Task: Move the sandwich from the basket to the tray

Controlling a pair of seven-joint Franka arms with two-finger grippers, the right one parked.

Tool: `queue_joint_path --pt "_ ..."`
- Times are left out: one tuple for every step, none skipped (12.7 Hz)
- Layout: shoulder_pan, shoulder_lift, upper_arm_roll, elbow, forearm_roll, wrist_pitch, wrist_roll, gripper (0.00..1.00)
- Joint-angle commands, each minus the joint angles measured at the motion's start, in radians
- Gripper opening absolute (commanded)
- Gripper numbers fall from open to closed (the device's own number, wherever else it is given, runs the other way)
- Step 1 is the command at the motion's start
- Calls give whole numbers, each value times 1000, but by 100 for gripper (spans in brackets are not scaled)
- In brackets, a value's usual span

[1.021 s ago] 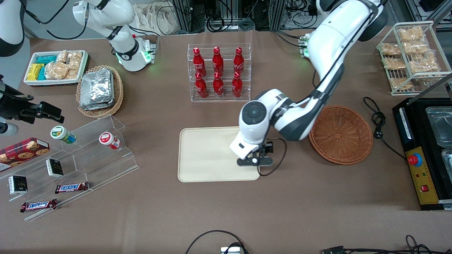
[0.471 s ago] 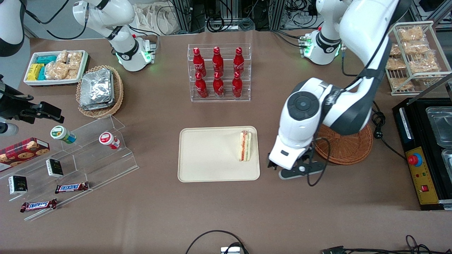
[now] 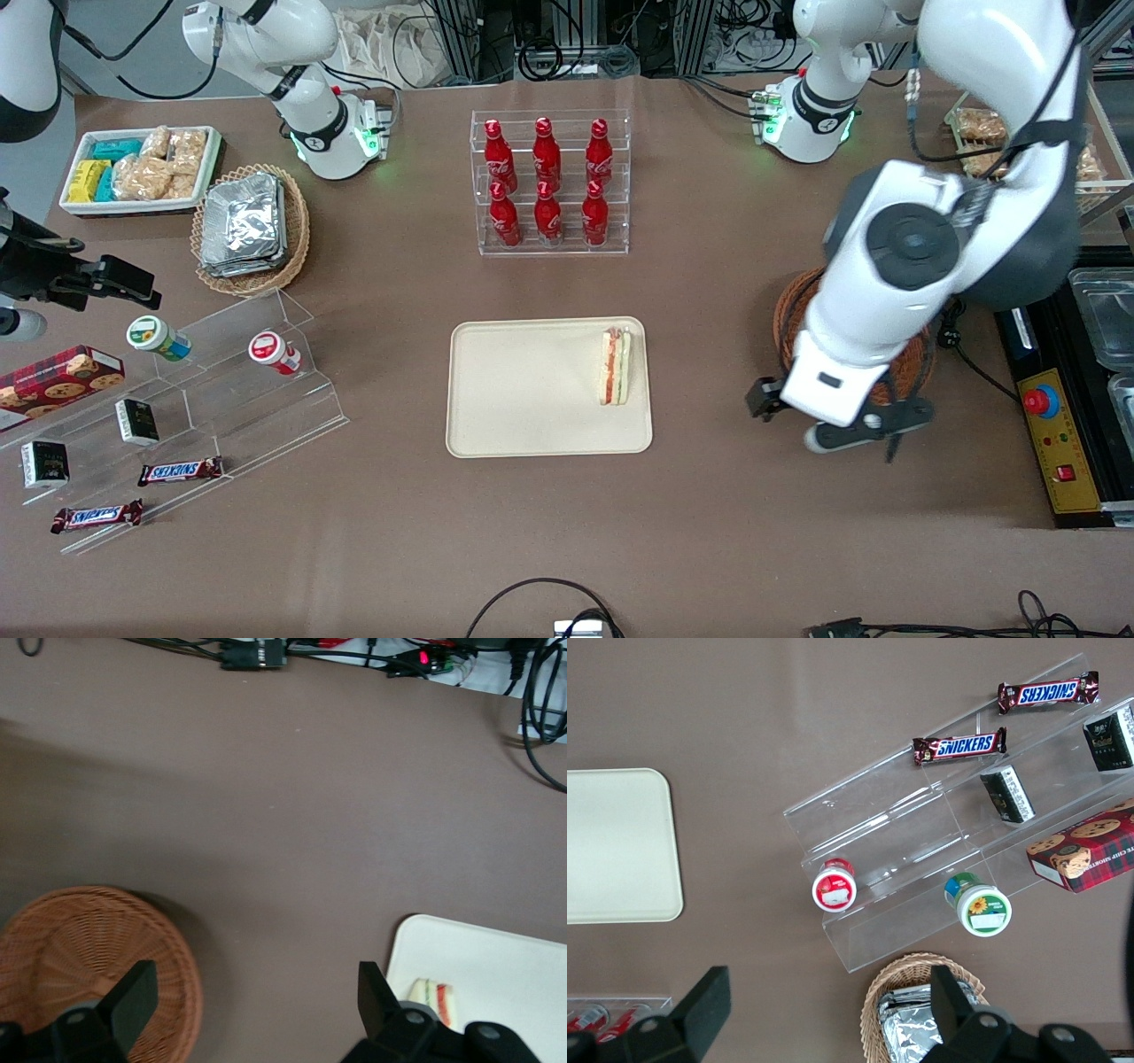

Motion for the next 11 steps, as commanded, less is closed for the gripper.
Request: queue_joint_path --pt "30 -55 -5 -16 -25 -68 74 100" --pt "50 -72 -5 -24 -28 -73 88 100" --pt "70 -94 -5 -34 -40 -84 126 100" --pt "74 -117 0 -45 -48 -104 181 100" --pt "82 -145 27 -54 -62 -130 238 100" --pt "74 -179 70 -70 -91 -139 283 100" --pt "70 -211 114 -90 -126 -144 341 100" --pt "62 -249 151 -122 -150 -151 402 100" --pt "48 -289 205 -152 -172 -156 462 100" --pt "24 -320 252 -168 -187 -168 513 100" --pt "6 -341 295 -176 -190 -192 562 100"
